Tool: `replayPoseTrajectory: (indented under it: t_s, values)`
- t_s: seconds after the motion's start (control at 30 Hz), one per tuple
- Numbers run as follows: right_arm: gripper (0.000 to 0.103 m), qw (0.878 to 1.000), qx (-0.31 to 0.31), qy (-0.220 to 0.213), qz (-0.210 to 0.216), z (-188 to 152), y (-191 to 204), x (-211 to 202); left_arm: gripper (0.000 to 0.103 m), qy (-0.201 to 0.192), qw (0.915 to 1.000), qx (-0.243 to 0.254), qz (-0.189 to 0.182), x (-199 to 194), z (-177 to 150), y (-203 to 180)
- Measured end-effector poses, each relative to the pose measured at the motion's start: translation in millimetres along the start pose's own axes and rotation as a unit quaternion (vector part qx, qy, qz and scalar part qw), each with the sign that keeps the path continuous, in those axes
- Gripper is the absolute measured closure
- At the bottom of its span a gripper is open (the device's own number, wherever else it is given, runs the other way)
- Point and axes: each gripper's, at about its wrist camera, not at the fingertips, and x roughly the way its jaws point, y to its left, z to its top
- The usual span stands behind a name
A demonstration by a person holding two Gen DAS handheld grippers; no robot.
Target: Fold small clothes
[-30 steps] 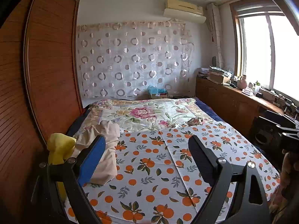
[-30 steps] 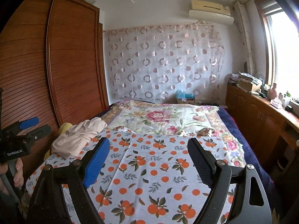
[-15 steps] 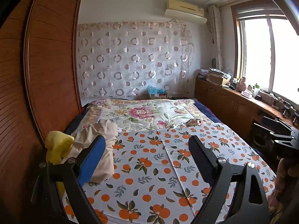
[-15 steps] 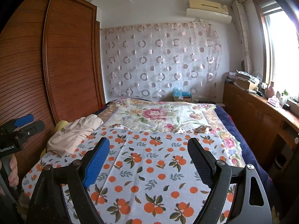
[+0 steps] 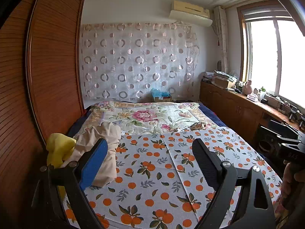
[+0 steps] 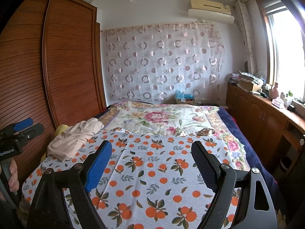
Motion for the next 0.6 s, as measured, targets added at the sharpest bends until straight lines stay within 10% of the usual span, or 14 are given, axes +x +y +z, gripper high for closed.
replayPoseTrajectory:
  t_s: [0.6]
  values:
    - [0.017, 1.000, -0.002, -0.003, -0.001, 2.7, -3.4, -3.4, 0.012, -0.001, 1.0000, -0.001, 0.000, -0.9, 0.2, 1.2]
